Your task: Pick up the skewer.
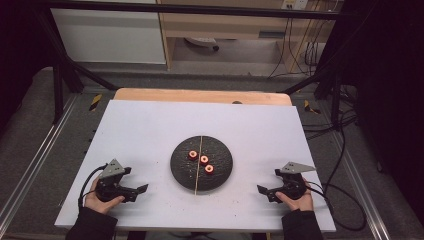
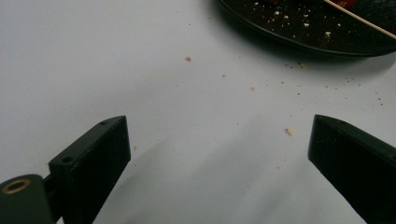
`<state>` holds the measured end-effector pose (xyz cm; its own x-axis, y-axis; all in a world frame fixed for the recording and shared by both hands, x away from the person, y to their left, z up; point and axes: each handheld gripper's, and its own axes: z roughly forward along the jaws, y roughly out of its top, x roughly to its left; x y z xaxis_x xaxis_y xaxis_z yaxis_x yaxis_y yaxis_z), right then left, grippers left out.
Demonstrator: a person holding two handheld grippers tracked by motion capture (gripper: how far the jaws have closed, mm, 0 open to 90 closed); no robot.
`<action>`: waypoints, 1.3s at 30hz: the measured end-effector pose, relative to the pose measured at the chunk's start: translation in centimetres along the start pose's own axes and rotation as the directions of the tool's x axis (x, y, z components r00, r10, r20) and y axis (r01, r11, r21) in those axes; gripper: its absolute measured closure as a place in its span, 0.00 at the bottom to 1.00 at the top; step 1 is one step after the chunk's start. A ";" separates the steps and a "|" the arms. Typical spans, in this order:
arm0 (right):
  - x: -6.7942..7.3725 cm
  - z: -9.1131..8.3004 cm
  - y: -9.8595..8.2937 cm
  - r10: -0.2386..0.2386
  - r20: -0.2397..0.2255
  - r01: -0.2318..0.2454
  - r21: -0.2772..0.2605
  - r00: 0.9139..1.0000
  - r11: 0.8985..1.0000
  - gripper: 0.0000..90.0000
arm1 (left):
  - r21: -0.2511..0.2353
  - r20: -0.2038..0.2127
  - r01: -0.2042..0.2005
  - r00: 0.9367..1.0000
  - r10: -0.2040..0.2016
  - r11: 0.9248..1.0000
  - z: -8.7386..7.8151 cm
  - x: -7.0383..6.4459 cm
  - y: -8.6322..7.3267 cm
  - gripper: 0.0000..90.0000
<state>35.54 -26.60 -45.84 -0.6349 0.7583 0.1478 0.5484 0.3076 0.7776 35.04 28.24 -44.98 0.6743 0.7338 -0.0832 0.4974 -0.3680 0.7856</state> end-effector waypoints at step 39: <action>0.1 -0.1 0.0 0.010 -0.007 -0.010 -0.006 1.000 1.000 0.01 | 0.005 0.044 -0.012 0.999 0.012 1.000 1.3 -3.8 2.6 0.35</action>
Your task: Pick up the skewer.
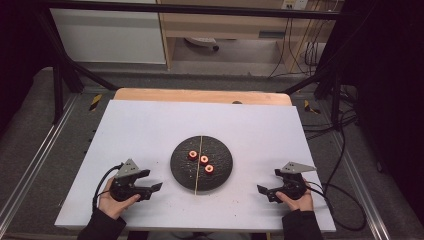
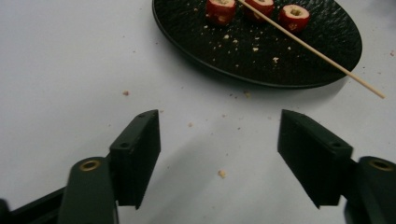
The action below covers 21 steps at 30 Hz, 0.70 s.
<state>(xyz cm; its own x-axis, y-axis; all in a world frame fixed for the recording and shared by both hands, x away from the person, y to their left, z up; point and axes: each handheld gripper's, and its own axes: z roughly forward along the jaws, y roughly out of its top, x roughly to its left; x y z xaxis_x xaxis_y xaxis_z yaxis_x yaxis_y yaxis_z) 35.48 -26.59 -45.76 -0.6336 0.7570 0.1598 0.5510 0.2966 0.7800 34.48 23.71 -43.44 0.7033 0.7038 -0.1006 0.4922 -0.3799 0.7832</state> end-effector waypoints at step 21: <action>0.0 0.0 0.0 0.009 0.002 -0.009 0.003 1.000 1.000 0.01 | 0.017 0.063 -0.020 0.998 0.019 1.000 2.4 -3.7 3.6 0.82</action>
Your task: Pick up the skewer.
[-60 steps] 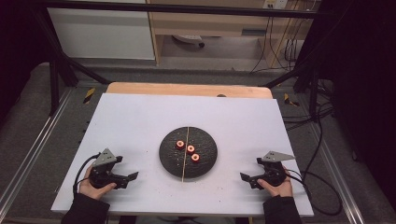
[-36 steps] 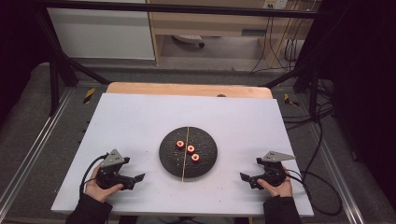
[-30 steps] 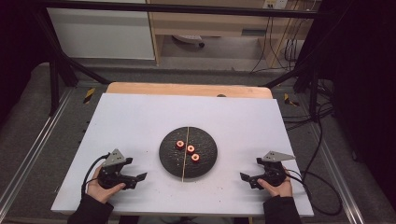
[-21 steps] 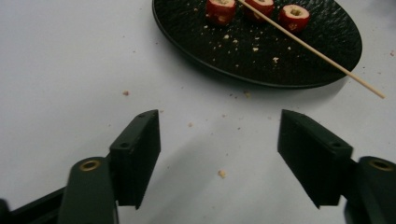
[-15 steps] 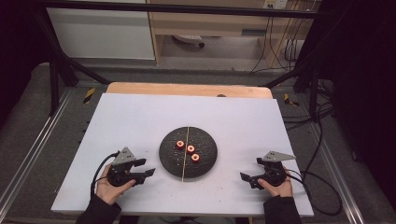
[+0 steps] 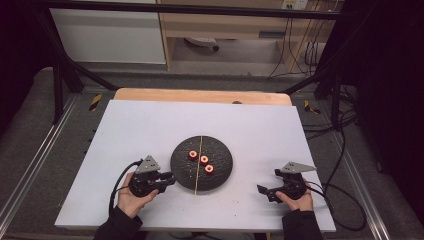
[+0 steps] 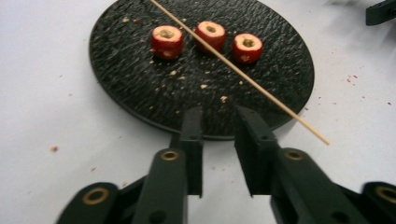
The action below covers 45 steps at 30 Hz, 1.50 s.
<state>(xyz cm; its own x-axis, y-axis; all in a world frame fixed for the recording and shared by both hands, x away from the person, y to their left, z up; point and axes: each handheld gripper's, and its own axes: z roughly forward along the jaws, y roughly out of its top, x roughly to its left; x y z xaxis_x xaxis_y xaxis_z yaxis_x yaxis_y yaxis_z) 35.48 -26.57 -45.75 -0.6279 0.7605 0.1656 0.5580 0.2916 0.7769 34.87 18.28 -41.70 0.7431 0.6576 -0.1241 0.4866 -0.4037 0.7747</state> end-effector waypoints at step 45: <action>-0.1 0.1 0.0 -0.007 0.000 0.007 0.000 1.000 1.000 0.01 | 0.092 0.021 -0.045 0.999 0.043 0.995 5.2 -3.1 1.8 1.00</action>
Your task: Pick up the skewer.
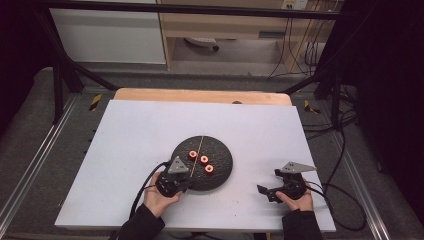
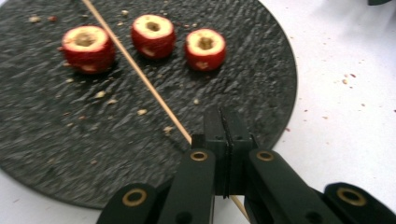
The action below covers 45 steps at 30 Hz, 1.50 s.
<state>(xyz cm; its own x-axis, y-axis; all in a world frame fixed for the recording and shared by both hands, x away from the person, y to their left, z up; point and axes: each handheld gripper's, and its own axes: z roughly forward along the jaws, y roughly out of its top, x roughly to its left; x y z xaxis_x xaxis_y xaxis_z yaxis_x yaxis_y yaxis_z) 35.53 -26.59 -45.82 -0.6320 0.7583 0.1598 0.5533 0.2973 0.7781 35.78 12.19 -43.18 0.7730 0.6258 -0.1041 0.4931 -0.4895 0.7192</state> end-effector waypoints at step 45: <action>0.0 0.1 0.0 0.012 -0.012 -0.012 -0.005 1.000 1.000 0.01 | 0.207 -0.244 0.137 0.966 -0.084 0.969 1.7 0.9 3.5 0.88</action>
<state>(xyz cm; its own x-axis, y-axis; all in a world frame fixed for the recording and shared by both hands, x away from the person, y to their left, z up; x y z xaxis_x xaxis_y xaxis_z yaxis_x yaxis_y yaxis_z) 35.57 -26.53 -45.81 -0.6322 0.7545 0.1761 0.5580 0.2857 0.7791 38.88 9.95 -41.94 0.6080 0.7939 0.0066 0.6659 -0.5145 0.5402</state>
